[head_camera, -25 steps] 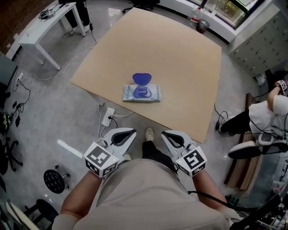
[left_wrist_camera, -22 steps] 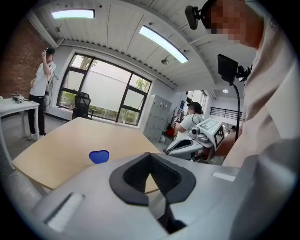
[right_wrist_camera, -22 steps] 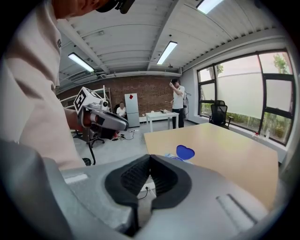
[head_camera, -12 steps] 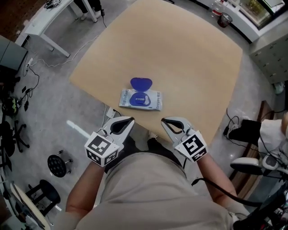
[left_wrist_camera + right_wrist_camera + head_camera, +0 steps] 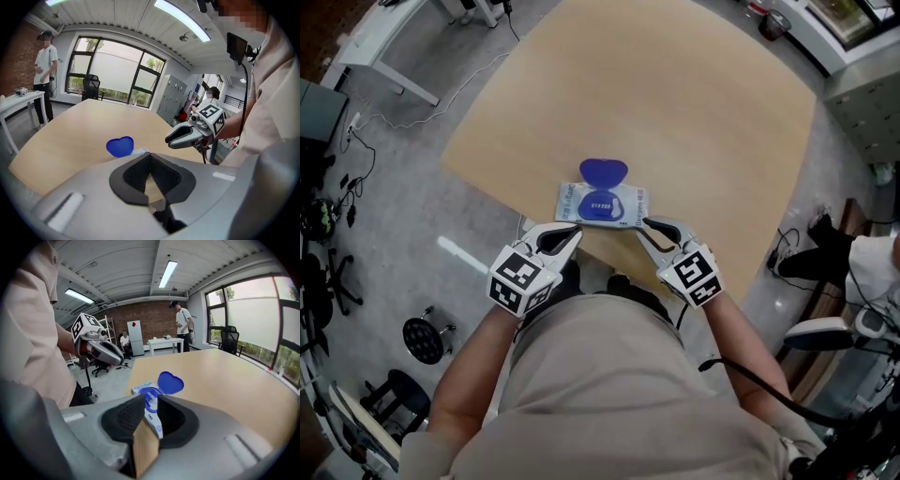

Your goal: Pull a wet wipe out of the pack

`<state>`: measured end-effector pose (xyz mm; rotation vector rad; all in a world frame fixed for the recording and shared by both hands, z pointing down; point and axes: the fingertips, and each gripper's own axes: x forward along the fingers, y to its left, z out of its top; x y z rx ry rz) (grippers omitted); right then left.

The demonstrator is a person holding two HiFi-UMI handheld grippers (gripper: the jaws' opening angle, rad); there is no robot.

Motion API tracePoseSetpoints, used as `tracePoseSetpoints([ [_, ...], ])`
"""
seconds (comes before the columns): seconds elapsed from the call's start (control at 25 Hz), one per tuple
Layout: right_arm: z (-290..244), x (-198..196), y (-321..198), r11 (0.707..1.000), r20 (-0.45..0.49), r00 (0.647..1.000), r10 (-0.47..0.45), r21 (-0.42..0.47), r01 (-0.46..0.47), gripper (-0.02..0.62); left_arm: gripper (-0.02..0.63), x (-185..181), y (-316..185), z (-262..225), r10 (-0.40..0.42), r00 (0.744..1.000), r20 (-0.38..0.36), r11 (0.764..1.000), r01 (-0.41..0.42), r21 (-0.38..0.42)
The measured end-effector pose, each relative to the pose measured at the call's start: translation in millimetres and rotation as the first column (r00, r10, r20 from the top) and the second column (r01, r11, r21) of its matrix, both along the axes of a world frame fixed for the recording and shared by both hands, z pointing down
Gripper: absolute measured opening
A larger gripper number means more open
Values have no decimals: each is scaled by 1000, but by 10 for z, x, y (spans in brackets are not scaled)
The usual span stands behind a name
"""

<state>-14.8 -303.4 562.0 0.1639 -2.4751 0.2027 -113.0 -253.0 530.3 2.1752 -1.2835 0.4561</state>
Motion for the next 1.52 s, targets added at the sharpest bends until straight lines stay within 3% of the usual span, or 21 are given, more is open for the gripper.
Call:
tracePoseSetpoints([
  [0.28,528,-212,-126,999,-122,992,-33,11,35,101,0,-145,-124,527,97,995,40,992,-93,-88],
  [0.68,949,-431,-244,995,-221,971,-87,29,96,103,25,-224,-205,1189,156,987,49,971,-144,-193],
  [1.16,1064,-605,-218,977,-287,940,-182,52,205,104,28,-189,-277,1373,234,970,73,949,-211,-232],
  [1.52,1116,-646,-215,965,-325,921,-213,80,251,104,26,-168,-306,1427,246,966,77,948,-223,-228],
])
